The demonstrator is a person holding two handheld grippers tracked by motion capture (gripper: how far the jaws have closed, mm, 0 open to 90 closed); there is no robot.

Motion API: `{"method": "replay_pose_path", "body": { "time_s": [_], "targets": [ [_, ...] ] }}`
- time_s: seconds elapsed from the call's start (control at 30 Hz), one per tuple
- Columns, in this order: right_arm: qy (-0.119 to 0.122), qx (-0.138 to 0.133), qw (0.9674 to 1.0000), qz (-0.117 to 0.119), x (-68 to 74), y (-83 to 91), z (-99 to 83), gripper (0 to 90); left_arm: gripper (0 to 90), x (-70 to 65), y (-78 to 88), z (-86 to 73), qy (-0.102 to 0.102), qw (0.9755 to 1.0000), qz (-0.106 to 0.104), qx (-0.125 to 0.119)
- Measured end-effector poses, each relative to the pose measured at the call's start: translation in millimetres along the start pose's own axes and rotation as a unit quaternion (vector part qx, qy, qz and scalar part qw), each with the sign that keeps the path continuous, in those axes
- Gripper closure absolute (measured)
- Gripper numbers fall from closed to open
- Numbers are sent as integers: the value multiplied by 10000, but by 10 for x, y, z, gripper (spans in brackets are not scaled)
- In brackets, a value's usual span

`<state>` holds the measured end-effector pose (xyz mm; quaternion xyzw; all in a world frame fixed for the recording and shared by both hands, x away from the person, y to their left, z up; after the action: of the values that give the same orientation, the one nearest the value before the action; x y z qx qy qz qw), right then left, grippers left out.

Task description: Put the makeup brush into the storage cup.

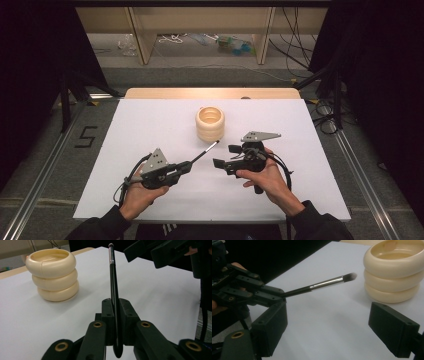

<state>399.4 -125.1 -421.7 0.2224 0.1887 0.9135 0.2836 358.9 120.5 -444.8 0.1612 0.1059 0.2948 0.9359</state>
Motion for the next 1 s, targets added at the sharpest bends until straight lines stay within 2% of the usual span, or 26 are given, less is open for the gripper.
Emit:
{"method": "replay_pose_path", "body": {
  "time_s": [0.07, 0.1, 0.2, 0.23, 0.37, 0.5, 0.53, 0.6, 0.67, 0.8, 0.83, 0.9, 0.97, 1.0],
  "targets": [
    [-67, -89, 9999, 84, 7, -21, -8, 168, 832, 0, 13, 12, -74, 10000, 42, -35],
    [-234, -177, 9993, 221, 20, -39, -16, 167, 832, -7, 19, 20, -49, 9999, 82, -96],
    [-346, -219, 9985, 353, 29, -62, -32, 168, 832, -12, 19, 25, 79, 9998, 44, -187],
    [-410, -256, 9978, 453, 35, -79, -38, 168, 832, -14, 27, 30, 24, 9998, 81, -180],
    [-498, -347, 9967, 530, 51, -111, -46, 169, 832, -38, 32, 45, 63, 9996, 82, -275],
    [-624, -524, 9942, 696, 80, -144, -28, 170, 832, -52, 32, 55, 105, 9992, 77, -382],
    [-639, -538, 9936, 757, 95, -153, -26, 169, 832, -56, 38, 62, 49, 9992, 110, -393],
    [-637, -587, 9930, 808, 113, -177, -22, 169, 832, -70, 36, 66, 96, 9990, 103, -428],
    [-661, -642, 9921, 847, 135, -195, -12, 172, 832, -72, 41, 73, 36, 9990, 112, -443],
    [-713, -717, 9907, 914, 160, -234, 2, 188, 832, -92, 38, 77, 78, 9987, 119, -496],
    [-619, -808, 9908, 888, 149, -249, 7, 194, 832, -97, 38, 80, 82, 9986, 116, -512],
    [-762, -765, 9897, 944, 169, -253, 13, 208, 832, -107, 35, 85, 104, 9984, 104, -542],
    [-662, -881, 9894, 946, 160, -276, 22, 231, 832, -111, 34, 87, 45, 9985, 105, -539],
    [-741, -852, 9887, 984, 170, -279, 22, 235, 832, -117, 32, 87, 30, 9985, 79, -534]
  ]
}}
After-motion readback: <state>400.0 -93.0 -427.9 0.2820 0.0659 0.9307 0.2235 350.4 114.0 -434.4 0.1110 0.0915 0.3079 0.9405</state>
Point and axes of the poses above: each handheld gripper's, and its own axes: y roughly backward along the jaws, z roughly out of its top, x roughly to its left, the point moved 3 cm from there along -y, roughly forward along the jaws, and after that the axes turned 2 degrees about -z, right-handed, at the moved point
